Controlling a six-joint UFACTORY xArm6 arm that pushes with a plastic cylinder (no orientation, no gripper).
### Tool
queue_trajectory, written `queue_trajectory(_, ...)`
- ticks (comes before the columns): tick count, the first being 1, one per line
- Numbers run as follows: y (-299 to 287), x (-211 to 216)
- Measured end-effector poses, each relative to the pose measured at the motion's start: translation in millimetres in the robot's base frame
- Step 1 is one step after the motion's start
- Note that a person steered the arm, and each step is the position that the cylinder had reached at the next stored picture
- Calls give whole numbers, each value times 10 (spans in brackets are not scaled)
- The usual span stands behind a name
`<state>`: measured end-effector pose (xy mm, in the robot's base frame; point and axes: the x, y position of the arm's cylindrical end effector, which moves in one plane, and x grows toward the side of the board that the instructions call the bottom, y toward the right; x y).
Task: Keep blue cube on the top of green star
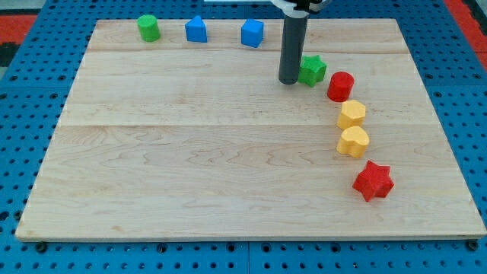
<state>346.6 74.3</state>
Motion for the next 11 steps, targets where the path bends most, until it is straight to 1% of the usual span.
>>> queue_trajectory(2,561,-43)
queue_trajectory(3,379,-203)
queue_trajectory(4,103,-368)
queue_trajectory(5,-318,-484)
queue_trajectory(6,-1216,-624)
queue_trajectory(7,-1615,-846)
queue_trajectory(8,-1195,-861)
queue_trajectory(10,-1171,-1210)
queue_trajectory(11,-560,-1226)
